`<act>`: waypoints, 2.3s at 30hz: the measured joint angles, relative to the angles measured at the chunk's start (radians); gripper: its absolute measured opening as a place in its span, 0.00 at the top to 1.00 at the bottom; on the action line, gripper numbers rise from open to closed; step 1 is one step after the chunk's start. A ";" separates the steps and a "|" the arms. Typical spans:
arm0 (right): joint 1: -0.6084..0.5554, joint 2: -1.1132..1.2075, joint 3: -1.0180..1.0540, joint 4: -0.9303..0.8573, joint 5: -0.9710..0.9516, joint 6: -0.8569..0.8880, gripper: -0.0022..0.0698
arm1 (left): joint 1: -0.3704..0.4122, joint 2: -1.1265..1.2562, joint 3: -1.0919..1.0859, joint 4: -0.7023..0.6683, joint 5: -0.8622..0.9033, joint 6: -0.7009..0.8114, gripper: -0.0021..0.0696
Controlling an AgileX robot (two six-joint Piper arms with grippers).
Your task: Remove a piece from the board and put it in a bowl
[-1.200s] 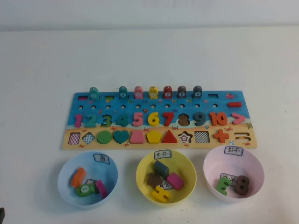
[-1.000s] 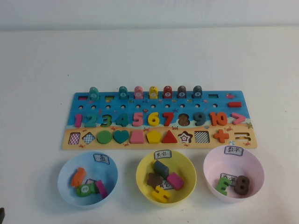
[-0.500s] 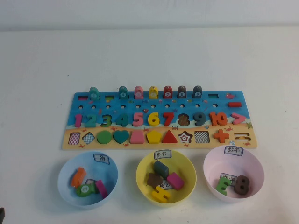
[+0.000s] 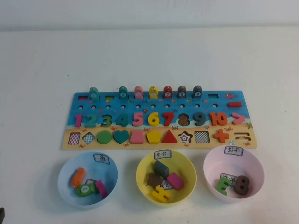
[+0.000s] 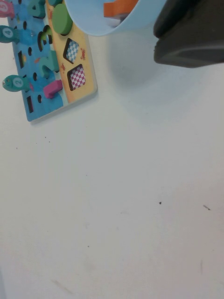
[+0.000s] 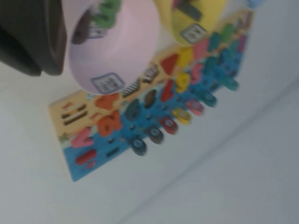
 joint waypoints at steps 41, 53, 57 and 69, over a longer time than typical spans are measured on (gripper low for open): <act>0.025 1.050 -1.169 -0.423 0.898 -0.251 0.99 | 0.000 0.000 0.000 0.000 0.000 0.000 0.98; 0.248 1.624 -1.645 -0.626 0.908 -0.239 0.99 | 0.000 0.000 0.000 0.000 0.000 0.000 0.98; 0.272 1.799 -1.812 -0.626 0.908 -0.239 0.99 | 0.000 0.000 0.000 0.000 0.000 0.000 0.98; 0.432 2.063 -1.962 -0.620 0.906 -0.273 0.99 | 0.000 0.000 0.000 0.000 0.000 0.000 0.98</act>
